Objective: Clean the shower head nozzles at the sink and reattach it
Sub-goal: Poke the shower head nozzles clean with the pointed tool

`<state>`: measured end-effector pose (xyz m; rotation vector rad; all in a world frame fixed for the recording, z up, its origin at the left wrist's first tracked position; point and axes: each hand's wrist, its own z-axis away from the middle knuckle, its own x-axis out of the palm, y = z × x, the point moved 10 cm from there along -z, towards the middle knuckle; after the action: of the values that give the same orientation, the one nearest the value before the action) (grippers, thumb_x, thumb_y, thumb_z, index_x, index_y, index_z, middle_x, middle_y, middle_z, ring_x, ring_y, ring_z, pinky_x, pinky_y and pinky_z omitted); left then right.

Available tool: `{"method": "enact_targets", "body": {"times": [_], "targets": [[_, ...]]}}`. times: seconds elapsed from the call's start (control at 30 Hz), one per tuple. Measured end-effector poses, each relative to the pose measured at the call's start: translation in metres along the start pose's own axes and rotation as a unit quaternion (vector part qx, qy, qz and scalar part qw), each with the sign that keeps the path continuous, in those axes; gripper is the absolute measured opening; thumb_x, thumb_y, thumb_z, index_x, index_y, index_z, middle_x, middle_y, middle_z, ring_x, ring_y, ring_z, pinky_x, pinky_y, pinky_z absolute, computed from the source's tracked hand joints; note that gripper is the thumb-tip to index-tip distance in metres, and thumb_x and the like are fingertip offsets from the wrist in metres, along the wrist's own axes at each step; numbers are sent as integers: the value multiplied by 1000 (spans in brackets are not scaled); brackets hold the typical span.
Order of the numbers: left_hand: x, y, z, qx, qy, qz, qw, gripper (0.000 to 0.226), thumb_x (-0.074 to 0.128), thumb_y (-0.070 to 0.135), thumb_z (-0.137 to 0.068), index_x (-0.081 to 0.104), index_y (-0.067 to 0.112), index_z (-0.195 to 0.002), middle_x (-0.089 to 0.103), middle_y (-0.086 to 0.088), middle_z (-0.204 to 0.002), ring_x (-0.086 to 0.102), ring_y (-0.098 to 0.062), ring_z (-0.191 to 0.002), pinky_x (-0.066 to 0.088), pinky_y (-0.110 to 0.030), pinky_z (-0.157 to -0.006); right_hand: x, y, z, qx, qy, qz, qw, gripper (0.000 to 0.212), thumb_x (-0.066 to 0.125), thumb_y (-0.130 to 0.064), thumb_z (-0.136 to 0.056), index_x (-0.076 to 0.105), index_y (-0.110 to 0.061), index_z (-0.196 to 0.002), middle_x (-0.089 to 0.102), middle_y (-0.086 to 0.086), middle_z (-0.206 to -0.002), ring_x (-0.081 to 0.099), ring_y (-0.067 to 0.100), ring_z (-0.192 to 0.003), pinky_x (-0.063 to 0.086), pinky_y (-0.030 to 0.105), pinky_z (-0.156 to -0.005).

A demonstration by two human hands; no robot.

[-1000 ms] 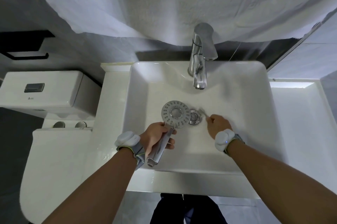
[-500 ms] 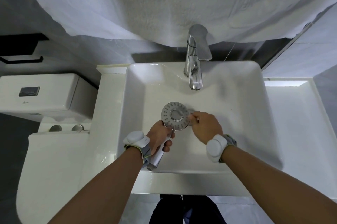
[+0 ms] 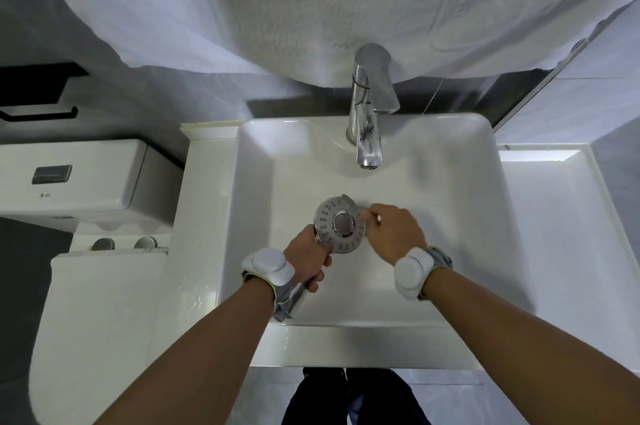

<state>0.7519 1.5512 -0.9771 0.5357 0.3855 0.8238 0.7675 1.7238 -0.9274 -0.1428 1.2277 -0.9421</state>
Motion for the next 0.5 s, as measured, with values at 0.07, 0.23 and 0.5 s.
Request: {"method": "enact_targets", "body": {"times": [0.07, 0.23, 0.5], "targets": [[1, 1, 0, 1, -3, -1, 1000, 10, 36, 19, -93, 44, 19, -98, 52, -9, -79, 35, -14, -38, 33, -23, -41, 9, -11, 8, -24, -12, 11, 1000, 26, 43, -37, -98, 53, -29, -76, 56, -1, -70, 53, 26, -67, 40, 29, -60], [2, 4, 1, 8, -13, -6, 1000, 10, 36, 16, -93, 45, 19, -96, 52, -9, -77, 36, -14, -38, 33, -23, -41, -3, -5, 1, 0, 3, -9, 1000, 28, 42, -35, -99, 55, -22, -78, 59, 3, -73, 58, 30, -72, 51, 36, -66], [4, -1, 3, 7, -13, -5, 1000, 9, 37, 14, -97, 44, 19, -98, 52, -8, -76, 35, -15, -39, 33, -22, -41, -2, 0, 4, 18, 8, -25, 999, 26, 43, -34, -99, 64, -22, -87, 68, 9, -85, 62, 33, -79, 51, 36, -71]]}}
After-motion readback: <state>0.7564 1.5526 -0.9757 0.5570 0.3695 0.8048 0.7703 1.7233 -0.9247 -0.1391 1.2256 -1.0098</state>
